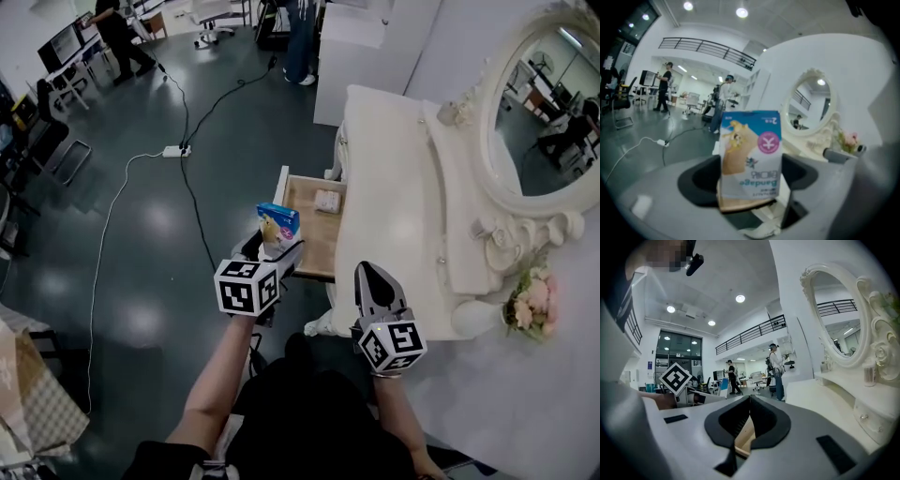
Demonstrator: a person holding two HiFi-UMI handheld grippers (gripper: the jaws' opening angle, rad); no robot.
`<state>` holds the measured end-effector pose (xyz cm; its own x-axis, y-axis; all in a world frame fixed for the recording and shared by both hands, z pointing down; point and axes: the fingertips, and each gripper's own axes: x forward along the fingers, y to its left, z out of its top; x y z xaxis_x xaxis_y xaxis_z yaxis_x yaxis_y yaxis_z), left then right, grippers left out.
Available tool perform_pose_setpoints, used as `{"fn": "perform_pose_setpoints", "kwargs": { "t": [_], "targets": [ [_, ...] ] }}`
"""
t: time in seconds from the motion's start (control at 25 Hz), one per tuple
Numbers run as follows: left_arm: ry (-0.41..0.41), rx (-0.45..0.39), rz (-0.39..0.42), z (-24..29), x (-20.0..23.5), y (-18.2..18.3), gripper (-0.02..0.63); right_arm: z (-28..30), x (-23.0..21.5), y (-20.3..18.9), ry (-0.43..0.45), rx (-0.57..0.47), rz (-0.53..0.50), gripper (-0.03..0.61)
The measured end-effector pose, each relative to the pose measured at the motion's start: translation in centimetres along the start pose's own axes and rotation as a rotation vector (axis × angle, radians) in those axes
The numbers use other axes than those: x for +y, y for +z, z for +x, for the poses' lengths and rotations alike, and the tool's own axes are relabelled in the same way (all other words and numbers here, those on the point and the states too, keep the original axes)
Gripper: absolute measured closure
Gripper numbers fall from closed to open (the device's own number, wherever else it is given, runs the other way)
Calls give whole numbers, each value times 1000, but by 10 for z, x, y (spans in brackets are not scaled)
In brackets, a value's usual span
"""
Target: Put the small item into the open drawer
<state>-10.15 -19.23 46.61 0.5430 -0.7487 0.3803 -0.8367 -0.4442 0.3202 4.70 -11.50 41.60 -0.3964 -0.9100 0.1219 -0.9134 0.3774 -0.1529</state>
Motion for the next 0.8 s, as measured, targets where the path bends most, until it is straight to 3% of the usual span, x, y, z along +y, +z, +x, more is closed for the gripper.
{"fn": "perform_pose_setpoints", "kwargs": {
  "t": [0.44, 0.8],
  "targets": [
    [-9, 48, -15, 47, 12, 1, 205, 16, -18, 7, -88, -10, -13, 574],
    [37, 126, 56, 86, 10, -10, 206, 29, -43, 16, -106, -47, -10, 574]
  ]
}}
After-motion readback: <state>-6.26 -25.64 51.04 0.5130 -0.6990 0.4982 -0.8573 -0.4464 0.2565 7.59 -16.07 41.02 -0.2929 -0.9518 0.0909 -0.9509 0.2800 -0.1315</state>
